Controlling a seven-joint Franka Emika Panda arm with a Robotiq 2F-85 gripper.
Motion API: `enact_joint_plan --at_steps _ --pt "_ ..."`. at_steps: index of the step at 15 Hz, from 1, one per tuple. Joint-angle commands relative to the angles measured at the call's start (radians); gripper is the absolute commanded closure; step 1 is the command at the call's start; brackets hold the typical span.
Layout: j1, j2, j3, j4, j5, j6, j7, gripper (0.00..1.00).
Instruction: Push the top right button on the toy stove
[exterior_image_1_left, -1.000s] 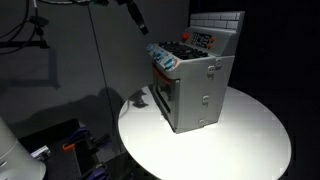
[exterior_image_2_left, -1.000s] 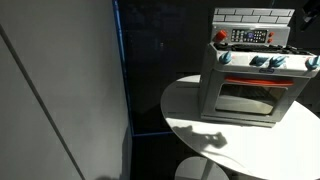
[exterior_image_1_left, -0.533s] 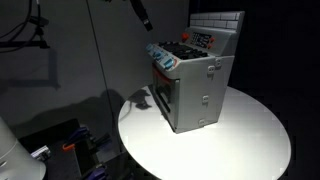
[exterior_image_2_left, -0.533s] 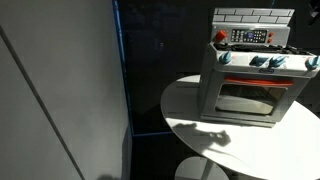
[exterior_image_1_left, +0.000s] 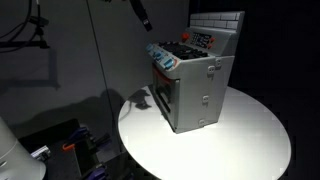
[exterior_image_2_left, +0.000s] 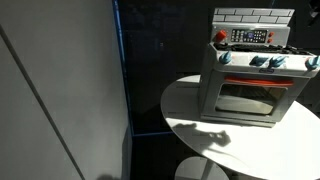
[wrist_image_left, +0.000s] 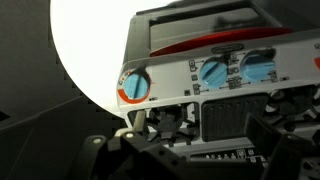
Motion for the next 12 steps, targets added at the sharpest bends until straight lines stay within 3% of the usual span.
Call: enact_joint_plan --at_steps 1,12 --pt "0.001 0.008 -0.011 0.015 -0.03 0.002 0.024 0.0" --pt "0.0 0.104 -0.078 0.161 0.004 -0.113 0.005 0.0"
